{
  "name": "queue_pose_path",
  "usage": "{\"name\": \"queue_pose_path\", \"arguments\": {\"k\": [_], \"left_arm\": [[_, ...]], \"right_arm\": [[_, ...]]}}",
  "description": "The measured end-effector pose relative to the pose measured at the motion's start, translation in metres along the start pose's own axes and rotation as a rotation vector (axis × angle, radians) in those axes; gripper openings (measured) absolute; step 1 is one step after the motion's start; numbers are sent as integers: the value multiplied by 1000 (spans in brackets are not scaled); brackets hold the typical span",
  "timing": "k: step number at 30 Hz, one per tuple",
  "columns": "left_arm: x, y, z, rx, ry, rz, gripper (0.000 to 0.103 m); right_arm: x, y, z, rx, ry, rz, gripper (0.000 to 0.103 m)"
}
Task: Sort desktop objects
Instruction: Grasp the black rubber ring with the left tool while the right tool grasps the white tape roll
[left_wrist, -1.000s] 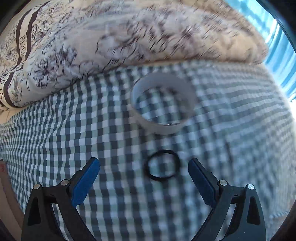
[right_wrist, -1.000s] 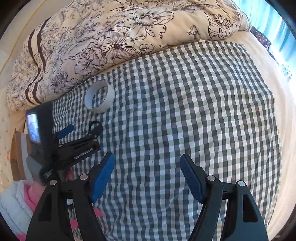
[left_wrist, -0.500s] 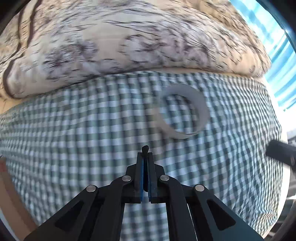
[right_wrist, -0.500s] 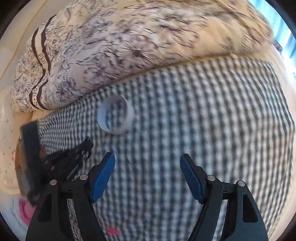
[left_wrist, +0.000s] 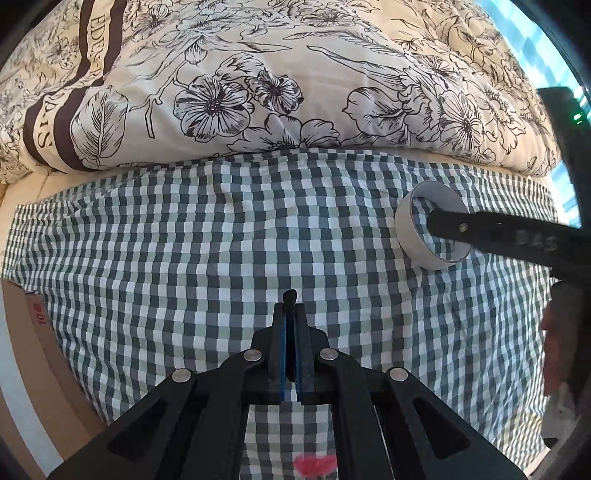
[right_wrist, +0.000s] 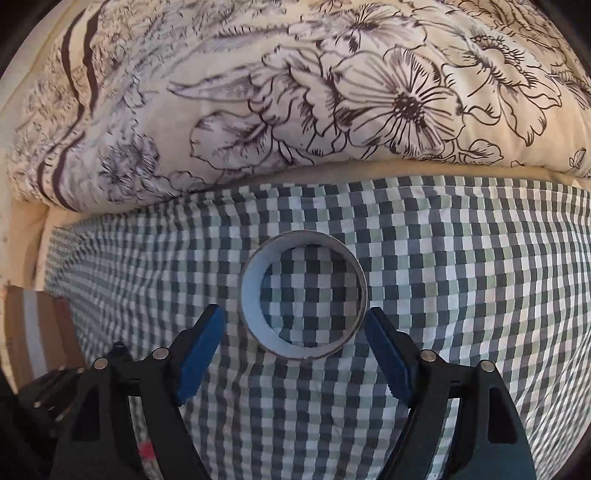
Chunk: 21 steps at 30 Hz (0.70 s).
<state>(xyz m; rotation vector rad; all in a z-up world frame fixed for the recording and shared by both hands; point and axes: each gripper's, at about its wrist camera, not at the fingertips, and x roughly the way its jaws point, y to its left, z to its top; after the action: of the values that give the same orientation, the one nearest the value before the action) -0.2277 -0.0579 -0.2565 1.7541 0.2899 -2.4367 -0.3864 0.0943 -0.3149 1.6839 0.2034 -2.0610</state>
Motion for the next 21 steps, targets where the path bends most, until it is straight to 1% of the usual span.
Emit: {"name": "queue_pose_path", "arguments": {"k": [4, 7, 10, 11, 13, 14, 15, 17, 19, 21], "left_arm": [[3, 4, 3, -9, 10, -19, 2], [16, 5, 3, -4, 22, -31, 2], [18, 5, 3, 1, 31, -38, 2], [19, 5, 3, 2, 34, -42, 2], [27, -6, 6, 3, 35, -43, 2], [28, -6, 6, 4, 38, -48, 2], [34, -10, 7, 6, 40, -47, 2], [39, -13, 7, 10, 43, -54, 2], [45, -12, 10, 3, 47, -50, 2], [50, -13, 11, -5, 52, -55, 2]], "right_arm": [[16, 5, 2, -31, 23, -80, 81], [24, 11, 2, -53, 32, -100, 83], [31, 18, 2, -72, 38, -117, 89], [34, 18, 2, -68, 42, -114, 90], [39, 17, 0, -64, 59, -145, 89], [36, 17, -1, -72, 54, -138, 89], [25, 18, -3, -71, 14, -111, 88], [7, 17, -4, -48, -46, -106, 90], [9, 12, -1, -21, -23, -78, 90], [23, 5, 1, -11, 6, -84, 89]]}}
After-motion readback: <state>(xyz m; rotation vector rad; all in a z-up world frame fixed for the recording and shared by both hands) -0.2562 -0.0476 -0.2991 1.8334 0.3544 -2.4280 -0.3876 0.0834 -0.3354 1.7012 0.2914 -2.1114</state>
